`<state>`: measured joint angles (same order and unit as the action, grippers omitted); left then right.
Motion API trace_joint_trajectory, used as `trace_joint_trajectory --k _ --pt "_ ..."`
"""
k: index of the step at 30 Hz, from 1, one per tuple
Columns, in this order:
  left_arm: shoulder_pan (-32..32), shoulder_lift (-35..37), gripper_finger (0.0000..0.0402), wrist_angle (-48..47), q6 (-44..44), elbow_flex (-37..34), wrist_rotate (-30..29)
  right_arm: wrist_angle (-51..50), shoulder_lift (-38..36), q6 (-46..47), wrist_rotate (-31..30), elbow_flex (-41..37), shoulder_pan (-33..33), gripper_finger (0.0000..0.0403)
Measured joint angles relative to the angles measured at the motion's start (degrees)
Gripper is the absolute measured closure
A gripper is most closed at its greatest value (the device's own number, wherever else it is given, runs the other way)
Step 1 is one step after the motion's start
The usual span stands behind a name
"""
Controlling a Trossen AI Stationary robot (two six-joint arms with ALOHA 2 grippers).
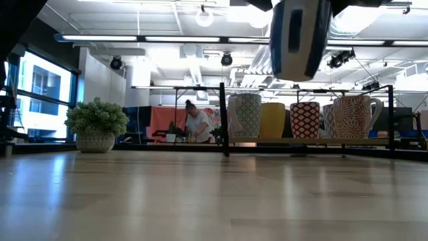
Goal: Place coffee mugs
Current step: Put the blue mug on the shelf
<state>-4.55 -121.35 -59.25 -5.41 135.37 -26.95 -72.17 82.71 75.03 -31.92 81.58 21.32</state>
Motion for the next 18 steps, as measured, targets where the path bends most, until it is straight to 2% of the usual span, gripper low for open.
trace_joint_trajectory --k 5,9,15,18 --pt "0.2 3.3 0.032 -4.2 3.3 -0.2 0.6 -1.2 -0.4 -0.1 -1.5 0.0 -0.5 0.0403" --pt "0.2 6.0 0.0301 -14.0 7.1 -0.2 0.9 -3.0 -0.8 -0.9 -0.9 0.0 -2.2 0.0403" --pt "-0.4 6.7 0.0289 -28.5 14.3 -0.3 2.8 -3.5 -1.4 -7.3 0.8 0.0 -8.9 0.0403" --pt "-1.3 6.9 0.0289 -30.7 16.5 -1.4 5.1 -3.1 -1.4 -11.4 1.0 0.0 -13.0 0.0403"
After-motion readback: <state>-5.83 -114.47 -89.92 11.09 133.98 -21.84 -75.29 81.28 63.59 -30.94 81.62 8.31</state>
